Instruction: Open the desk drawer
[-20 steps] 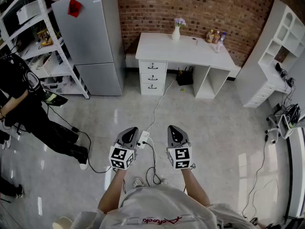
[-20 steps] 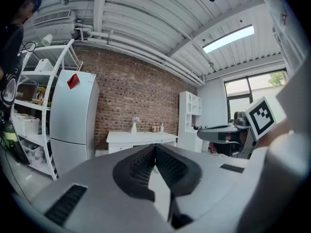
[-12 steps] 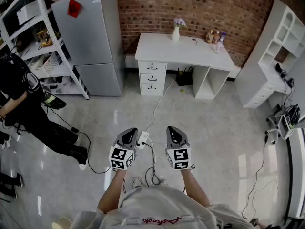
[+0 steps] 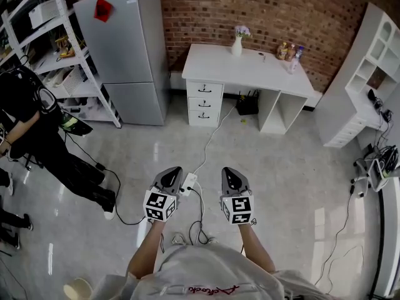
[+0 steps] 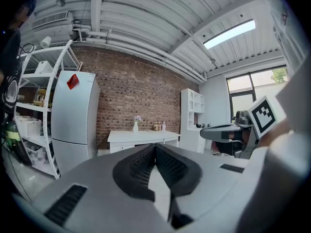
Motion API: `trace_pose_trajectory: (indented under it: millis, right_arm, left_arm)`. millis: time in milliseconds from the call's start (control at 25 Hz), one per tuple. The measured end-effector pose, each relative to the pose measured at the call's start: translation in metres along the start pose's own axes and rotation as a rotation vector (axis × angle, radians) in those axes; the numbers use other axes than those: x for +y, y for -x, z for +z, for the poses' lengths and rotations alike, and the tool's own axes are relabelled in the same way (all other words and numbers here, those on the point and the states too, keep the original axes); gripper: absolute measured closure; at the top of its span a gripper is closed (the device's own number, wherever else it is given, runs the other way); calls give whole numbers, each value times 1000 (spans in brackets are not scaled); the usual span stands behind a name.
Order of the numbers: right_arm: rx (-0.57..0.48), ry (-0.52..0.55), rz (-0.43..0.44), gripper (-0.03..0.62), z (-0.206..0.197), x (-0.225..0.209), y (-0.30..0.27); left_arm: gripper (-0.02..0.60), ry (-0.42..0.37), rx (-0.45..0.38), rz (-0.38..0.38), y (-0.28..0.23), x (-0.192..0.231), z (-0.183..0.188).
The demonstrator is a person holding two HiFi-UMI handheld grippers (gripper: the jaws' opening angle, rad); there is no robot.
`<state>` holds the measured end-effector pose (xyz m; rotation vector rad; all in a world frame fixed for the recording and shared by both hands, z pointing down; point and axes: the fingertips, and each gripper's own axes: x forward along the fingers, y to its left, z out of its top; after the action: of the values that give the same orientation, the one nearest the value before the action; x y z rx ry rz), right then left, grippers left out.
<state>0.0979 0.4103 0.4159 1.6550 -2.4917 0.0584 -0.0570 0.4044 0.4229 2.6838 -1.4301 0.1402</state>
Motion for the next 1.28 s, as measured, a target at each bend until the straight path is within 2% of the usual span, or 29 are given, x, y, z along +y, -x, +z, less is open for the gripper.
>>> trace_pose_trajectory:
  millis: [360, 560, 760, 1000, 1280]
  right_arm:
    - [13, 2, 58, 577, -16, -33, 0]
    - [20, -20, 45, 577, -25, -54, -4]
    - [36, -24, 27, 577, -27, -66, -26]
    - [65, -10, 17, 577, -30, -71, -89]
    - [109, 9, -11, 577, -5, -62, -198]
  left_arm:
    - [569, 4, 26, 80, -11, -11, -15]
    - [569, 8, 47, 61, -32, -23, -22]
    - [569, 7, 36, 24, -64, -17, -17]
    - [569, 13, 19, -9, -117, 29, -16]
    - [569, 47, 19, -68, -176, 118, -1]
